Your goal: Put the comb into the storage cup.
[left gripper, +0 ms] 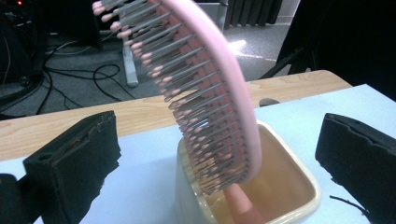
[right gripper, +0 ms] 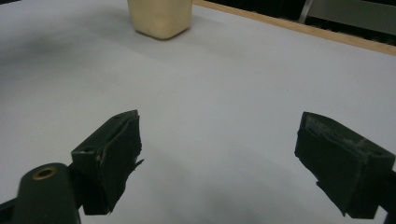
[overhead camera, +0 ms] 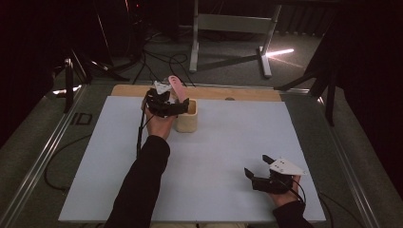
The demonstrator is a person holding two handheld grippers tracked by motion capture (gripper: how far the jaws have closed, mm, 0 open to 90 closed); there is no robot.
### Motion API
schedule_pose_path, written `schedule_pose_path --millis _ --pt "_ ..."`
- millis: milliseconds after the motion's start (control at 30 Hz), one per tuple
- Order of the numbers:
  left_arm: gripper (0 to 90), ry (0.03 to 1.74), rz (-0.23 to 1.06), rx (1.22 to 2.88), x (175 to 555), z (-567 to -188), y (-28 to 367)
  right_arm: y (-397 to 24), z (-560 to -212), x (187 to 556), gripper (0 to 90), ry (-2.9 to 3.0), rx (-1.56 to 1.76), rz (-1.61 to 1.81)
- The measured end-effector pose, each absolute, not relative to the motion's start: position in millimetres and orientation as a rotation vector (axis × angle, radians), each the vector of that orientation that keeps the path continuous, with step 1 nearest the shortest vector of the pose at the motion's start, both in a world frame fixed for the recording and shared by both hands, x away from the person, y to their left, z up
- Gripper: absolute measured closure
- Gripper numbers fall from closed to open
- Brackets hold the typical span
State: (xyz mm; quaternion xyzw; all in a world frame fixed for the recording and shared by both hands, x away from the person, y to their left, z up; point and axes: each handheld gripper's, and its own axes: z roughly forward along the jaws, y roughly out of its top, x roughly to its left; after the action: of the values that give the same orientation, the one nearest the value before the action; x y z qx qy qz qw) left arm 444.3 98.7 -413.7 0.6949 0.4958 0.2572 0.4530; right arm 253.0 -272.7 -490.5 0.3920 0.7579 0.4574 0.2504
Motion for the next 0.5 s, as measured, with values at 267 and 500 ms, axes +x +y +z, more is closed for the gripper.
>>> schedule_pose_path --millis 267,500 --pt "0.3 1.214 0.640 1.723 441.2 -404.8 98.1 -272.6 -490.3 252.9 14.2 2.062 1.067 1.244" --pt "0.3 1.236 0.604 1.721 439.0 -399.5 104.5 -272.7 -490.0 252.7 14.2 2.061 1.064 1.243"
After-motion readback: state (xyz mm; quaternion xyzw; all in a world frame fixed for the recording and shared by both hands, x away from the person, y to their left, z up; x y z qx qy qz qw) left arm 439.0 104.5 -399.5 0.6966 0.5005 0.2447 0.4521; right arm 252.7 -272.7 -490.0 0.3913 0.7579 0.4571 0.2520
